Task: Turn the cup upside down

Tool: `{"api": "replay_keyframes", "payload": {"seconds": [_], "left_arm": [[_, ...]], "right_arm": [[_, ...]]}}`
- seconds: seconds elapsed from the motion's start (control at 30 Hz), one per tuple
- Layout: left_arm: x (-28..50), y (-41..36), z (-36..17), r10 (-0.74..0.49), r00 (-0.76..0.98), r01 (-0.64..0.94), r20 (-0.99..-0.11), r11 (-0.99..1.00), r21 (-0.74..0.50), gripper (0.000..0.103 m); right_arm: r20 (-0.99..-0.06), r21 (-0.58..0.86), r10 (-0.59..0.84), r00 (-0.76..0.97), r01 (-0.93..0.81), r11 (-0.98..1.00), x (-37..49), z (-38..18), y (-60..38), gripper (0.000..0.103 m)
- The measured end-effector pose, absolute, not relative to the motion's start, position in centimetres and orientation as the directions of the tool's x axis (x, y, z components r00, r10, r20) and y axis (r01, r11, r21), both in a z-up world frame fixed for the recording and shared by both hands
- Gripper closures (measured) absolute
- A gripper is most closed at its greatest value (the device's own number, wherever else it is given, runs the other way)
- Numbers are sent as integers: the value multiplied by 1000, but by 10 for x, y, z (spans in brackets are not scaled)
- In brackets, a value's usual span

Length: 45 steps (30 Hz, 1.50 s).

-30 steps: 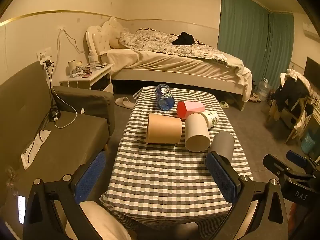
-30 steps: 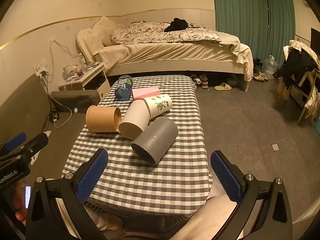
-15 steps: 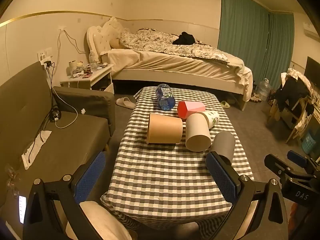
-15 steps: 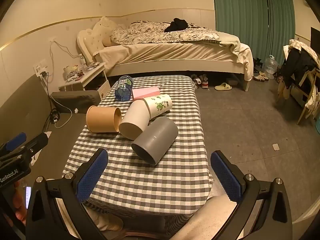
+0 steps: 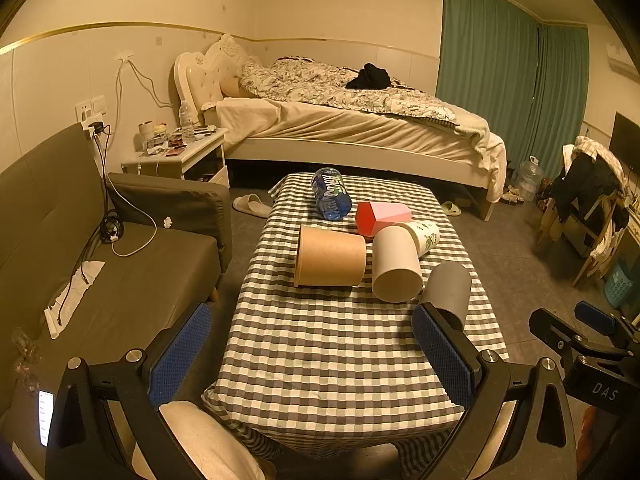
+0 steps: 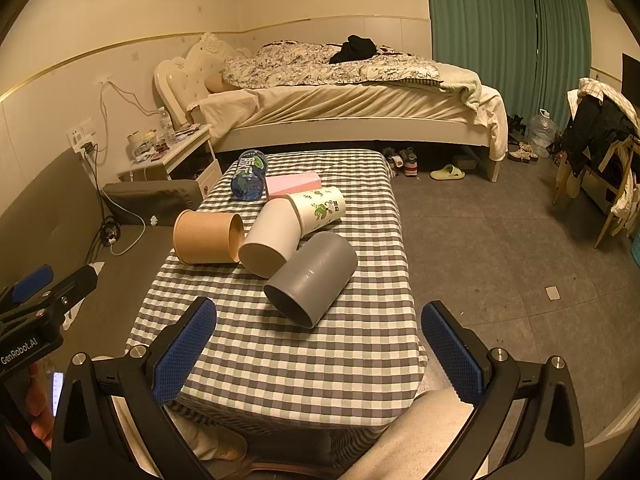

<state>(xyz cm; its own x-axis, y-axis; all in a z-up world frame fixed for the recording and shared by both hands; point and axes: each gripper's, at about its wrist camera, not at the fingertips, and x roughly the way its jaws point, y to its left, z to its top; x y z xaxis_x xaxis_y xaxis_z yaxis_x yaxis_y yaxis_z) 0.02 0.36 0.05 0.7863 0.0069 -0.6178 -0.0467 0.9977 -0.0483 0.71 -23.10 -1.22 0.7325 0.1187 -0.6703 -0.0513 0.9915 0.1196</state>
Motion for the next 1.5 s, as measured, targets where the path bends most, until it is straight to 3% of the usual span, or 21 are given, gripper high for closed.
{"api": "replay_keyframes", "payload": {"seconds": [1.5], "left_arm": [[-1, 4, 1, 10, 785, -49, -619, 998, -47, 0]], "right_arm": [[-673, 122, 123, 730, -54, 991, 9, -13, -228, 0]]}}
